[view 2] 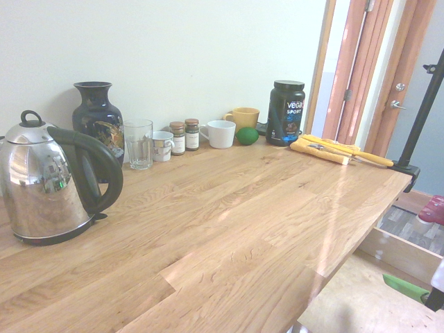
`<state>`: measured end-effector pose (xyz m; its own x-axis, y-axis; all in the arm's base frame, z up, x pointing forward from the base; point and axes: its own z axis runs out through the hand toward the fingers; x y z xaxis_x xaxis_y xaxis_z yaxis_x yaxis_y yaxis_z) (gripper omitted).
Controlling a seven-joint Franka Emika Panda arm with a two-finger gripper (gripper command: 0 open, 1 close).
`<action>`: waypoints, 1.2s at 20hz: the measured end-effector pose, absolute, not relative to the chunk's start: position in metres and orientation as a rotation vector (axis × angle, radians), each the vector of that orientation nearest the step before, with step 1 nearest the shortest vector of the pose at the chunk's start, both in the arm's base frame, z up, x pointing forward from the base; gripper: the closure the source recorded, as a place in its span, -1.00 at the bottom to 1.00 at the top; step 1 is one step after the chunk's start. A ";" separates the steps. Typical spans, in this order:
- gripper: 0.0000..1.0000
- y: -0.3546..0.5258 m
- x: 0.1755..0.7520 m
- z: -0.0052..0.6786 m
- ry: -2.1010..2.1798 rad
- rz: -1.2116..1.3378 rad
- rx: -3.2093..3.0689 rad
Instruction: Put scissor in the drawer
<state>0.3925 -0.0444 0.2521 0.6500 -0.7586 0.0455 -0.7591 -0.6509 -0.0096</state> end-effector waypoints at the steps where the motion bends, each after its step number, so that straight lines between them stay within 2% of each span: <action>1: 1.00 -0.046 0.393 0.247 -1.303 0.067 2.842; 10: 1.00 -0.052 0.395 0.199 -1.256 0.000 2.835; 24: 1.00 -0.054 0.404 0.158 -1.286 -0.059 2.815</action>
<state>0.4036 -0.0535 0.1579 0.6544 -0.7560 -0.0157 -0.7542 -0.6540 0.0581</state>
